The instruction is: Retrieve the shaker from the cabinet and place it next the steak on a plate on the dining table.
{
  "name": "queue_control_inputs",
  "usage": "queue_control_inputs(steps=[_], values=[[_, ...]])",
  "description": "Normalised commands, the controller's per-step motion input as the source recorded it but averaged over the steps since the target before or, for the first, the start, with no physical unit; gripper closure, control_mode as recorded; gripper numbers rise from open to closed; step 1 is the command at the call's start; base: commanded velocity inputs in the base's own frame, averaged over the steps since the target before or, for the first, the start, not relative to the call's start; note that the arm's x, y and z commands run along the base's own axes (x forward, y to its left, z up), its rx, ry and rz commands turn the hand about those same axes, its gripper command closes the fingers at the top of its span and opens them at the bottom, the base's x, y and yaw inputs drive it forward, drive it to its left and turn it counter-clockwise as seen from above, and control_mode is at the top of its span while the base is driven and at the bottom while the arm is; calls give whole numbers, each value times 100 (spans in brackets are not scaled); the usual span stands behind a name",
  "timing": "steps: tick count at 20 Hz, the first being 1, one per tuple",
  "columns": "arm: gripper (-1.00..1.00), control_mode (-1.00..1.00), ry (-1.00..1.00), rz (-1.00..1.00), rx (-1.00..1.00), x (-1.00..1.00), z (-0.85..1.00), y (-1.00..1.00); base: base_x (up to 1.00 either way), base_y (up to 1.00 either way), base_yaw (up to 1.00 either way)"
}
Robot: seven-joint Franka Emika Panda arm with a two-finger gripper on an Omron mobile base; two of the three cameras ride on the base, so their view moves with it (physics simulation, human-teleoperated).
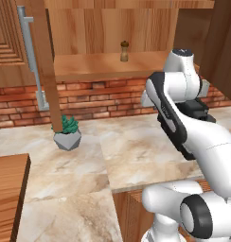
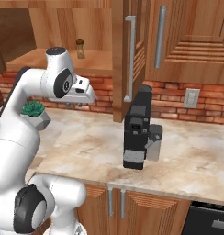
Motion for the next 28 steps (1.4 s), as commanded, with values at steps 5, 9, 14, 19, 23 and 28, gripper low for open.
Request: queue_control_inputs(steps=[5,9,14,19,23,28], values=[[-100,-100,-17,3,-4,-42,6,17,0,0,0],[-100,-100,-26,0,0,-67,1,13,0,0,0],[-100,-100,-39,0,0,-58,13,0,0,0,0],[-100,-100,-38,1,0,-43,54,0,0,0,0],[-100,-100,-23,1,-1,-25,76,0,0,0,0],[-100,-100,-8,6,0,-3,69,0,0,0,0]])
